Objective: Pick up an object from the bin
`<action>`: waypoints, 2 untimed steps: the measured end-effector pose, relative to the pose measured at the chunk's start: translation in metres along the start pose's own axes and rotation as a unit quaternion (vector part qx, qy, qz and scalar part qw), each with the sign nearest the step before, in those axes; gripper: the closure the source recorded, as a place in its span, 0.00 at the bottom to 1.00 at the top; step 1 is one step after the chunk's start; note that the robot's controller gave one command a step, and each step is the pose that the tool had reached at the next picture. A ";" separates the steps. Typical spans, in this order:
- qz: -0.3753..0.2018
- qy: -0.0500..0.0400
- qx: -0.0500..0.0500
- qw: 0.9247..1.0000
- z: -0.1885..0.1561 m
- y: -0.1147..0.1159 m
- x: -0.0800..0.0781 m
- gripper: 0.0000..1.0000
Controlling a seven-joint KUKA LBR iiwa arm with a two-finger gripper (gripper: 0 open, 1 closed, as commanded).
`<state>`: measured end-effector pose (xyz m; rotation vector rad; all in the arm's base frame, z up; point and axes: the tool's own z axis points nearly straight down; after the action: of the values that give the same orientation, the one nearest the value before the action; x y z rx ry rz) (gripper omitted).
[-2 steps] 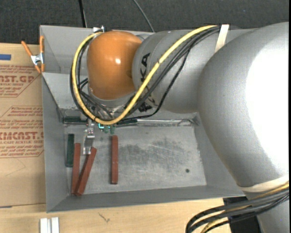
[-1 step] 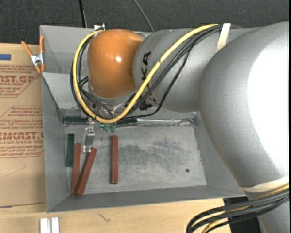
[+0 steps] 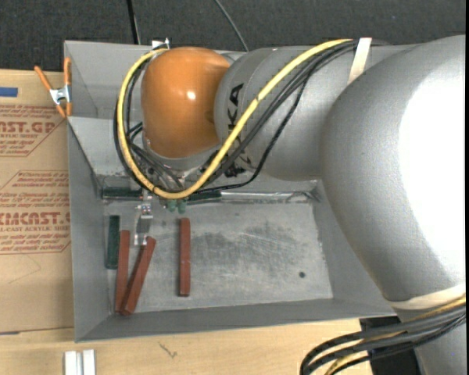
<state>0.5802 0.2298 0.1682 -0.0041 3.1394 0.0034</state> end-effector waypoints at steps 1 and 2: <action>-0.059 0.002 0.001 0.998 0.031 0.003 0.002 0.00; -0.176 -0.002 0.000 0.984 0.076 0.005 0.029 0.00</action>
Offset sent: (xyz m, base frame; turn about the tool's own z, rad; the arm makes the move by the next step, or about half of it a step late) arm -0.0414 0.0035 -0.0982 -0.3828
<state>0.5517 0.2345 0.0920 -0.5573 3.0855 0.0021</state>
